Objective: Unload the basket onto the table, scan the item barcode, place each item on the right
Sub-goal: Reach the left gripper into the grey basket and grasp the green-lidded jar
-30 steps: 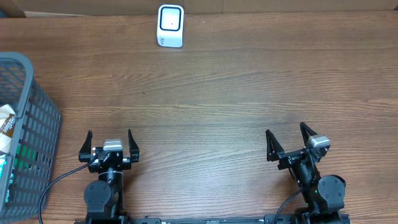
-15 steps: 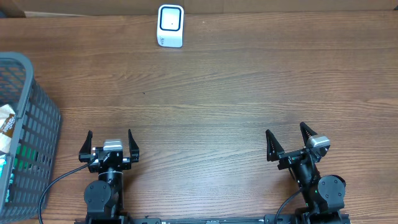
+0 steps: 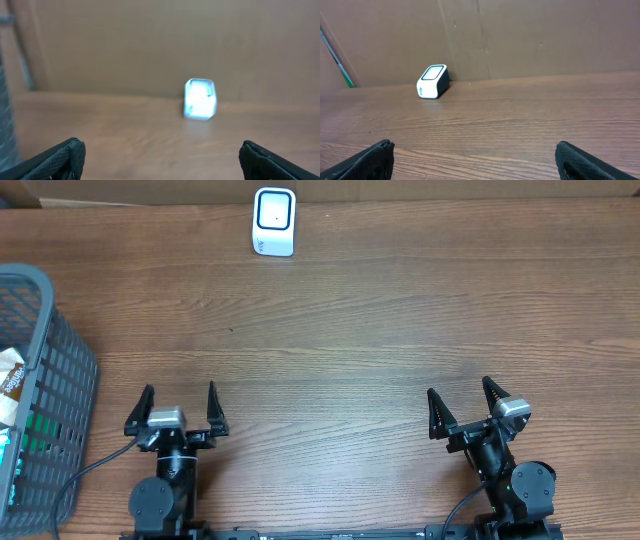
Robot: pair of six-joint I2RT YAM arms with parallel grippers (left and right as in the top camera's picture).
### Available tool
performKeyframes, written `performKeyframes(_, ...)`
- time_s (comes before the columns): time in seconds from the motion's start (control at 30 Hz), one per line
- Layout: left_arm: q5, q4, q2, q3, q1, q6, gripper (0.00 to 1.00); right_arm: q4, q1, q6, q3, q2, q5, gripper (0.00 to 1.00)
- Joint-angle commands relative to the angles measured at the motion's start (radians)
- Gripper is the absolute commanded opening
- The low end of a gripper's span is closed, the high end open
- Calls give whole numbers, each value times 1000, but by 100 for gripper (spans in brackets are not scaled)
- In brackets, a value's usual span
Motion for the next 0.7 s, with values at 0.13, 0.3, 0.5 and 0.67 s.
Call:
performKeyframes(0.13,125,-50,206,355,6,-55,100,5,-3,-2,-4,-8,10,100)
performKeyframes(0.3,183,-283,533,777,6,-18,100,5,-3,-2,-4,-8,10,100)
performKeyframes(0.5,268,-876,934,1389,6,-19,100,5,-3,-2,-4,-8,10,100)
performKeyframes(0.67,417,-1157,1075,1608,6,-19,100,5,-3,-2,-4,-8,10,100)
